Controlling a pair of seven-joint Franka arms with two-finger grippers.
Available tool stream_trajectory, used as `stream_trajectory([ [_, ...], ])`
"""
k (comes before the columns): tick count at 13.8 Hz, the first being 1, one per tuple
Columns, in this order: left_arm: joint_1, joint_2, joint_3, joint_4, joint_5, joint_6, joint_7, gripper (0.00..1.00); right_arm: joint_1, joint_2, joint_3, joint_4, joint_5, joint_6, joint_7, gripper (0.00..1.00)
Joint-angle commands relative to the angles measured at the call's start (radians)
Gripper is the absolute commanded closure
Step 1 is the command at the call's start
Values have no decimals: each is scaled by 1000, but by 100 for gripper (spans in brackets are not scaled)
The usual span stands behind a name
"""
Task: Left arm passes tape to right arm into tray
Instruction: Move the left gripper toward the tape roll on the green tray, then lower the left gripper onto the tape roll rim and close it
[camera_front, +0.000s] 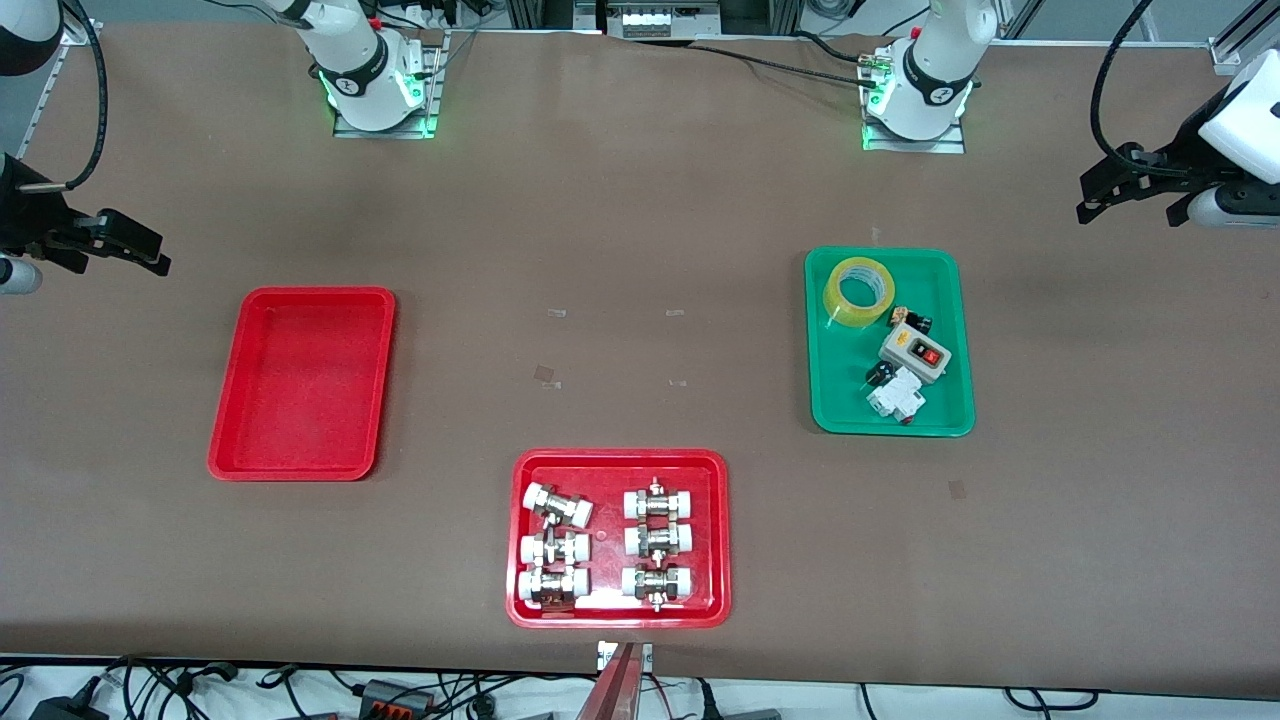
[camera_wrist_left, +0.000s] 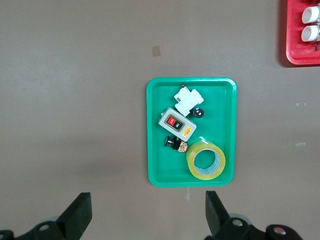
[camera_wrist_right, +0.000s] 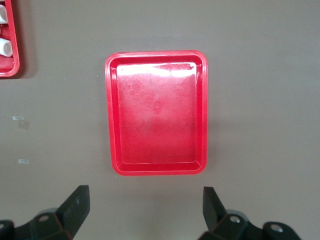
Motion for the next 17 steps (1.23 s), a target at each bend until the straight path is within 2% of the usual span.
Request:
stream_trajectory([
  [1, 7, 6, 10, 35, -8, -1, -6, 0, -7, -15, 8, -3, -1, -15, -13, 0],
  [5, 7, 9, 1, 11, -21, -9, -12, 0, -7, -13, 8, -2, -1, -13, -11, 0],
  [8, -5, 9, -27, -119, -24, 16, -17, 0, -8, -10, 8, -2, 0, -13, -10, 0],
  [10, -5, 8, -71, -269, -62, 170, -43, 0, -8, -9, 8, -2, -1, -10, -11, 0],
  [12, -14, 12, -87, -397, -70, 316, -87, 0, -8, -6, 8, -2, -1, -9, -11, 0],
  [15, -22, 66, -151, -555, -70, 504, -147, 0, -8, -3, 8, -2, 2, -7, -5, 0],
  [17, -22, 107, -192, -621, -70, 591, -196, 0, -13, 8, 7, 0, 9, -13, -4, 0],
])
